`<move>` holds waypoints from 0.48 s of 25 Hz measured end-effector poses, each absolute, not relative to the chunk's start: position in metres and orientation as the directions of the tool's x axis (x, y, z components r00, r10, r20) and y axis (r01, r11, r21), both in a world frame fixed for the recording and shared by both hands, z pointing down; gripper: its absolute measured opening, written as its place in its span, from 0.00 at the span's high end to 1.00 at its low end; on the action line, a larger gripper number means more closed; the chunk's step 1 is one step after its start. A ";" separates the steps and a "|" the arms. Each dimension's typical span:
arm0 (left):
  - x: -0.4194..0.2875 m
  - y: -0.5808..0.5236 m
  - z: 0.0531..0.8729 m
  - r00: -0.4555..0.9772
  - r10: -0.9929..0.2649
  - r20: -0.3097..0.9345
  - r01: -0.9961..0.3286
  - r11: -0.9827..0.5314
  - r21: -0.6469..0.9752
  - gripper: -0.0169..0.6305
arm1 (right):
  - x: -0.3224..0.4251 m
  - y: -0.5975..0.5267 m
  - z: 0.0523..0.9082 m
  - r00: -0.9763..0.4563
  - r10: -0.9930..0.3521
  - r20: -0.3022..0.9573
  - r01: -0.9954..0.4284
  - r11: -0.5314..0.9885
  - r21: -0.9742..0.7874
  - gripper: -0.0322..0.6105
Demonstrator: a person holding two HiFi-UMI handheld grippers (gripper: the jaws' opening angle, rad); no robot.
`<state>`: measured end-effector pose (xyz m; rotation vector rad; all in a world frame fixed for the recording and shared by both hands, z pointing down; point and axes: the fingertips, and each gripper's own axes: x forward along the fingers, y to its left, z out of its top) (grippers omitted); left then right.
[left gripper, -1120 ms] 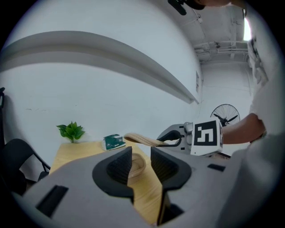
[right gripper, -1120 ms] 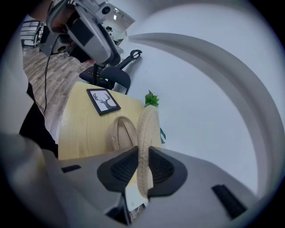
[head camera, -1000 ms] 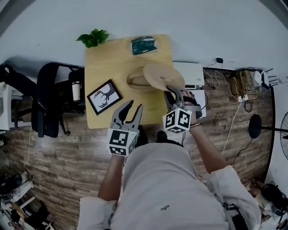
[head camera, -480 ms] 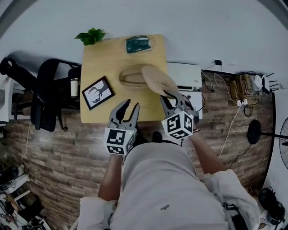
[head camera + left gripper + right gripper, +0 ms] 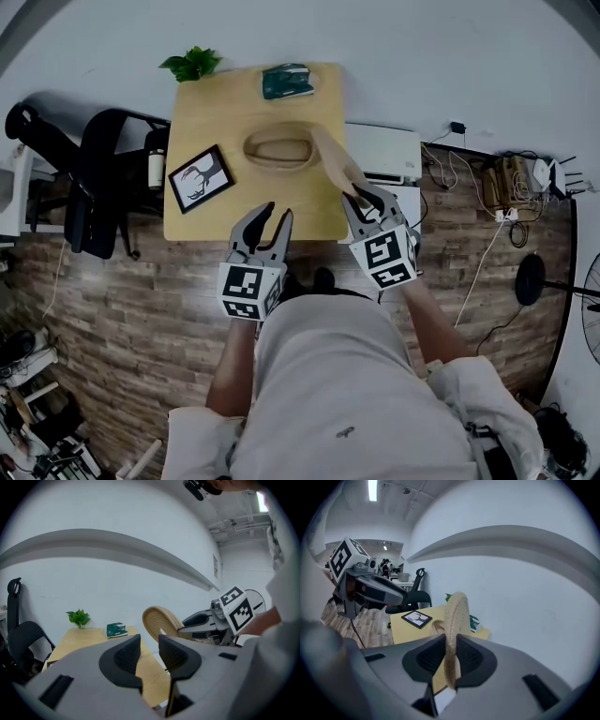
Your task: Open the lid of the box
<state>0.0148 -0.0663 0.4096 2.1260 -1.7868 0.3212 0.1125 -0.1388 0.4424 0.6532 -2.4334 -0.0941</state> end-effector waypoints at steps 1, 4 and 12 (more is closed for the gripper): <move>0.018 -0.064 0.410 0.181 -0.904 0.386 -0.982 -0.148 0.114 0.79 | 0.115 -0.136 0.441 -0.696 -0.475 0.538 -0.432 0.876 0.215 0.84; 0.025 -0.057 0.411 0.179 -0.905 0.387 -0.983 -0.146 0.114 0.79 | 0.121 -0.127 0.438 -0.709 -0.477 0.519 -0.444 0.874 0.197 0.84; 0.034 -0.044 0.409 0.183 -0.906 0.381 -0.982 -0.152 0.111 0.80 | 0.134 -0.111 0.430 -0.756 -0.456 0.470 -0.502 0.865 0.031 0.85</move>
